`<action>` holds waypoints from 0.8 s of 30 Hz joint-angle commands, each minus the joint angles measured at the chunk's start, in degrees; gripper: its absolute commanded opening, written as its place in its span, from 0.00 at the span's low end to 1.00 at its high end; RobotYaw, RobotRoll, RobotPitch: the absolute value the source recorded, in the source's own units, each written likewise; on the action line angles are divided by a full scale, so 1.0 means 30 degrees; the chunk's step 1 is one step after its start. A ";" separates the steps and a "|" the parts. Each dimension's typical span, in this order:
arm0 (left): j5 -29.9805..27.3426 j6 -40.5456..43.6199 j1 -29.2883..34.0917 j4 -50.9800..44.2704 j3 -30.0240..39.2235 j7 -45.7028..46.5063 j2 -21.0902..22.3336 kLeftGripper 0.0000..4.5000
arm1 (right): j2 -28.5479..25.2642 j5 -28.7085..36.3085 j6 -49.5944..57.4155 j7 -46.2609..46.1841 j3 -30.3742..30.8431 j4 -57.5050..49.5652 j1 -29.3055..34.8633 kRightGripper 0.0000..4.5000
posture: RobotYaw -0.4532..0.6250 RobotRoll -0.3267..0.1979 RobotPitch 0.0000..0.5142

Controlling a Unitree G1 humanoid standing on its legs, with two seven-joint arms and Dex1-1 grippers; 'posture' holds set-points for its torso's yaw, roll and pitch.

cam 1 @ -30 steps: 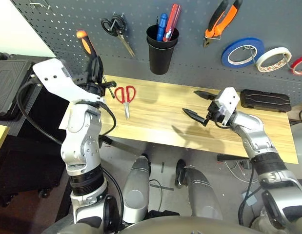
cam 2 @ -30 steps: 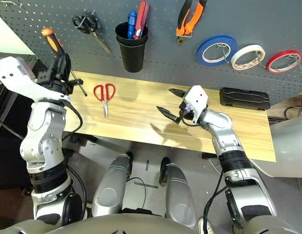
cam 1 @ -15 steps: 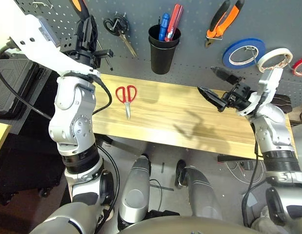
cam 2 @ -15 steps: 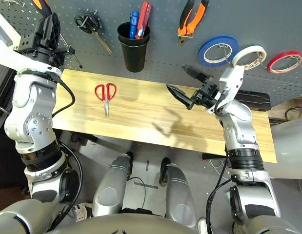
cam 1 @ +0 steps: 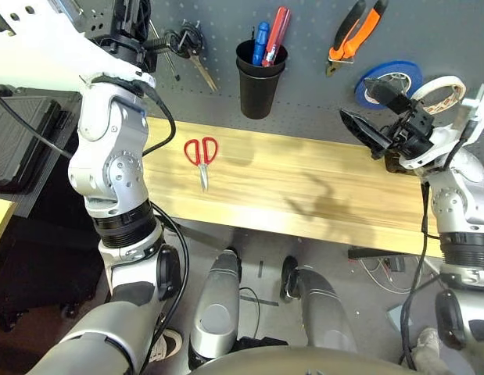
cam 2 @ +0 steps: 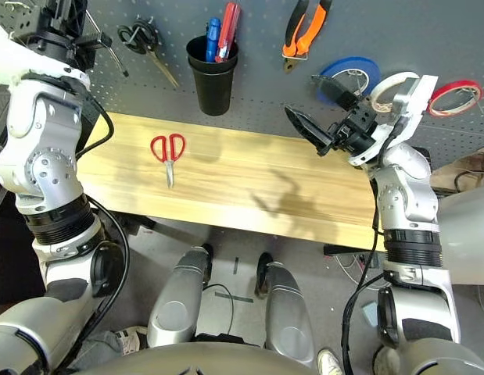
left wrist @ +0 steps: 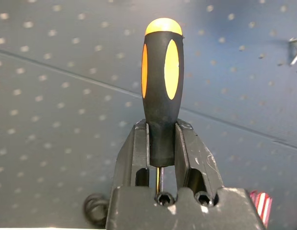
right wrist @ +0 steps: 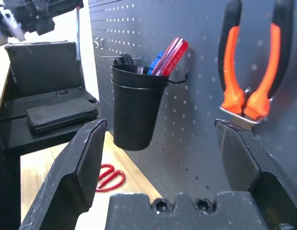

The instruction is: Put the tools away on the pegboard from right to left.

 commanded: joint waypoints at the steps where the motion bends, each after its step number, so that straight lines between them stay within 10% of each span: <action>1: -0.0340 -0.0285 -0.0726 0.0263 -0.0027 -0.0060 0.0045 0.12 | -0.0323 0.0184 0.0168 0.0188 -0.0519 -0.0187 -0.0059 1.00 | 0.64 0.62 0.44; 24: 0.0934 -0.4415 -0.3442 0.6531 -0.2344 -0.0983 -0.2458 0.12 | 0.1115 -0.0955 -0.0096 -0.1127 0.0407 -0.0863 -0.0351 1.00 | 0.62 0.62 0.45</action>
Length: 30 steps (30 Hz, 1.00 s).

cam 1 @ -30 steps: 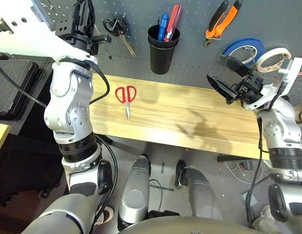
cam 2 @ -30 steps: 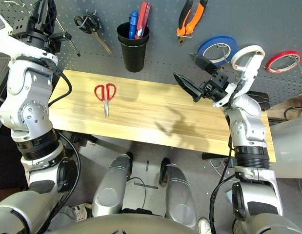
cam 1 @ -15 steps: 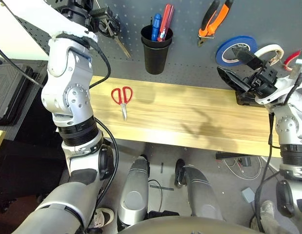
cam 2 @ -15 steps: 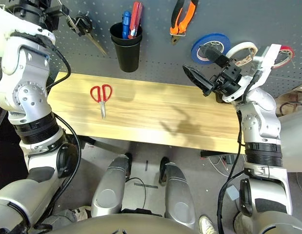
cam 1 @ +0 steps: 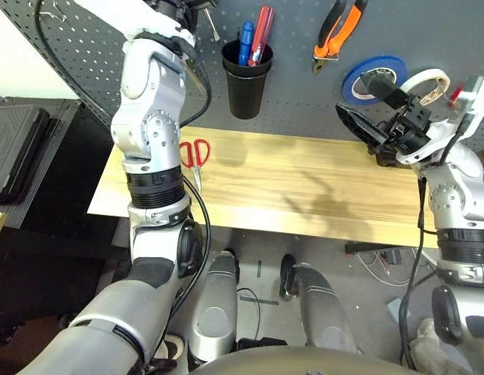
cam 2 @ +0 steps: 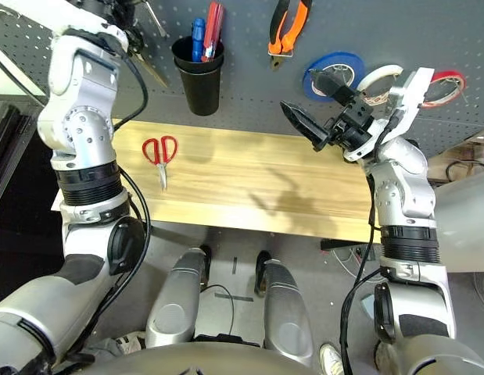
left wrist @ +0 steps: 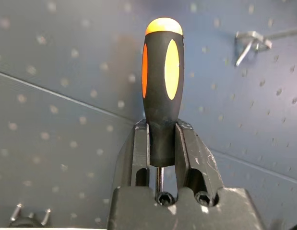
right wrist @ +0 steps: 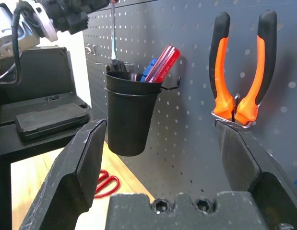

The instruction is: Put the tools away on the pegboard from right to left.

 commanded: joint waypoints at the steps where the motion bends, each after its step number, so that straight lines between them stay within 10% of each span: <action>1: 0.0653 -0.0807 -0.0151 0.0655 -0.0811 -0.0550 -0.0253 0.12 | 0.0084 -0.0262 -0.0231 -0.0145 0.0067 -0.0461 0.0147 1.00 | 0.62 0.62 0.45; 15: 0.2830 -0.1223 0.1638 0.1541 -0.2795 -0.1283 -0.0438 0.12 | 0.0637 -0.0830 -0.0697 -0.0319 0.0239 -0.0393 0.0213 1.00 | 0.61 0.62 0.45; 26: 0.2512 -0.0807 0.1471 0.1076 -0.2596 -0.1695 -0.0467 0.99 | 0.0973 -0.1176 -0.1191 -0.0165 0.0565 0.0052 0.0107 1.00 | 0.63 0.62 0.44; 30: 0.2507 -0.0905 0.1378 0.0385 -0.2275 -0.1400 -0.0382 0.99 | 0.1085 -0.1255 -0.1396 -0.0112 0.0787 0.0234 0.0084 1.00 | 0.63 0.62 0.44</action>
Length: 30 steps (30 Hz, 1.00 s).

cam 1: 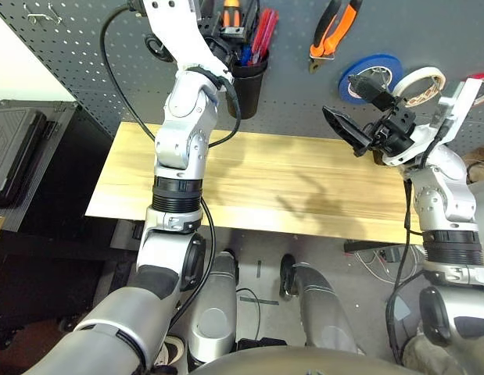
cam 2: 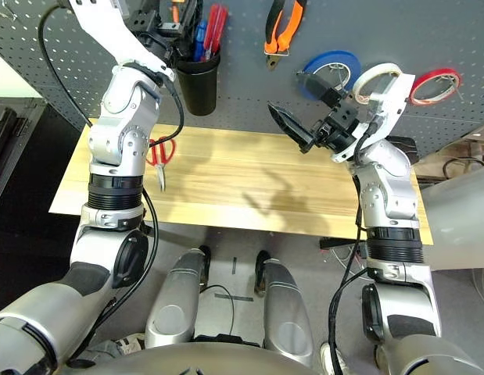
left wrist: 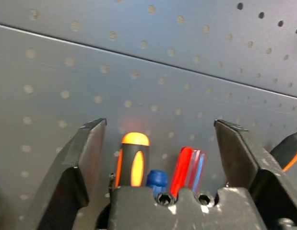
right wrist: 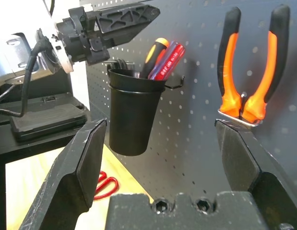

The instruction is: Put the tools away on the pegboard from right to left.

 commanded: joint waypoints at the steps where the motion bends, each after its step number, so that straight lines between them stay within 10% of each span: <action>1: -0.0011 0.0084 -0.0142 -0.1087 0.0259 0.0231 0.0075 0.99 | 0.0071 -0.0289 -0.0361 0.0184 0.0214 0.0101 0.0110 1.00 | 0.63 0.62 0.43; 13: -0.0228 0.4787 0.2232 -0.7605 0.0954 0.1328 0.2074 0.99 | 0.0112 -0.0149 -0.0328 0.0882 0.0779 -0.0420 0.0945 1.00 | 0.65 0.62 0.43; 30: 0.1589 0.6949 1.3170 -1.0629 -0.0843 0.2067 0.1462 0.99 | -0.1466 -0.4919 0.2137 0.0187 0.4871 -0.0546 0.3221 1.00 | 0.70 0.62 0.50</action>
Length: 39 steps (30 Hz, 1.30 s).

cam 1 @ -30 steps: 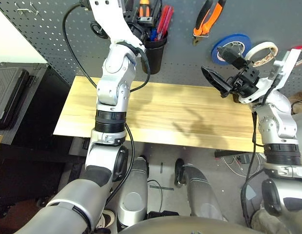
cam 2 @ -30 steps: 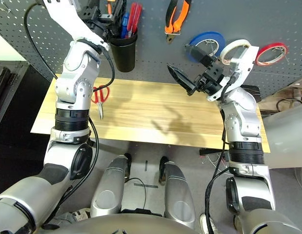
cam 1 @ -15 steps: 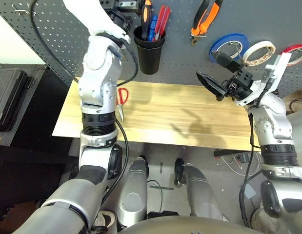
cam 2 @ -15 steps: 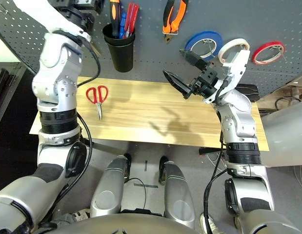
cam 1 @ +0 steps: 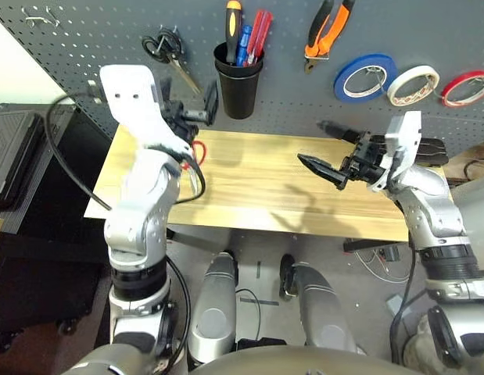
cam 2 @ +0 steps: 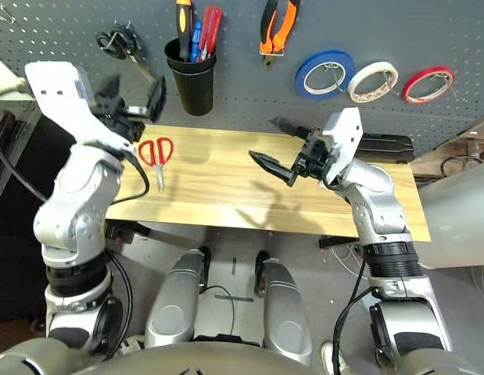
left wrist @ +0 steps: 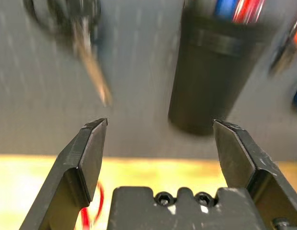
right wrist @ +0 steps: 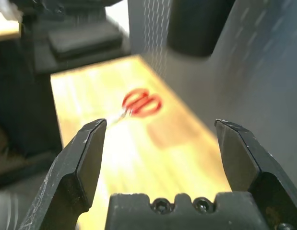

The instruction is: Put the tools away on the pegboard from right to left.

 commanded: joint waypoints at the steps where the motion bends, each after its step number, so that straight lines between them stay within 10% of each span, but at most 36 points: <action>1: 0.1075 -0.0730 0.0982 0.1438 -0.0146 0.0340 0.0048 0.99 | -0.0194 -0.1124 0.0490 -0.0311 0.0907 0.0154 0.0595 1.00 | 0.70 0.62 0.50; 22: 0.3316 -0.4689 -0.1055 1.2996 0.1665 0.1085 0.0787 0.99 | 0.2881 -0.5939 -0.0088 -0.3550 0.4286 0.4343 -0.0282 1.00 | 0.70 0.62 0.61; 39: 0.3311 -0.9399 -0.7551 2.6326 0.3542 0.3320 0.1845 0.99 | 0.3573 -0.6559 0.1493 -0.4545 0.4538 0.2332 0.0661 1.00 | 0.67 0.62 0.64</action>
